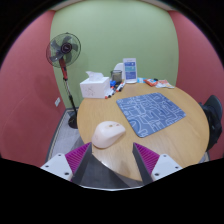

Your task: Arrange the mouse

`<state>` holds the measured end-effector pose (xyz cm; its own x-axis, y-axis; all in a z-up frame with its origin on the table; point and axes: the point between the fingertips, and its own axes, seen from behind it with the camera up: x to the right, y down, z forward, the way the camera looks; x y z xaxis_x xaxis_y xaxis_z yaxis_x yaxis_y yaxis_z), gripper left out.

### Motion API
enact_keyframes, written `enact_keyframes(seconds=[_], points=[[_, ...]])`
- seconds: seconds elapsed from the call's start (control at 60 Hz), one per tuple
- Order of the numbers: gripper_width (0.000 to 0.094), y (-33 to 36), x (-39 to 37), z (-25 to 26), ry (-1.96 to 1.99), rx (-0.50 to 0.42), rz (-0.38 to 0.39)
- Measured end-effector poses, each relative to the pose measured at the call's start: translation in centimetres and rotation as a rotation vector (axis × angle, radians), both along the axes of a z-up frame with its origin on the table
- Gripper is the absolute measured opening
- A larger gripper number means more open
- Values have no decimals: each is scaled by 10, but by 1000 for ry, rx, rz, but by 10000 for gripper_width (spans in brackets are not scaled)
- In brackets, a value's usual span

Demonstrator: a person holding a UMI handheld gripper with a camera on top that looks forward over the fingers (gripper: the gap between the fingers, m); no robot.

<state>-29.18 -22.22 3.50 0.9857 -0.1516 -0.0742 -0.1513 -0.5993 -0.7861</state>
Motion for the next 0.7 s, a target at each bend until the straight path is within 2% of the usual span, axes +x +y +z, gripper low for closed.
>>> enact_keyframes(seconds=[0.217, 0.433, 0.533, 0.617, 0.7], points=[[832, 63, -19, -32, 23, -34, -1], [827, 105, -21, -34, 31, -36, -27], [731, 119, -22, -42, -18, -57, -20], [533, 124, -13, -45, -91, -59, -24], [491, 124, -15, -45, -88, -60, -6]])
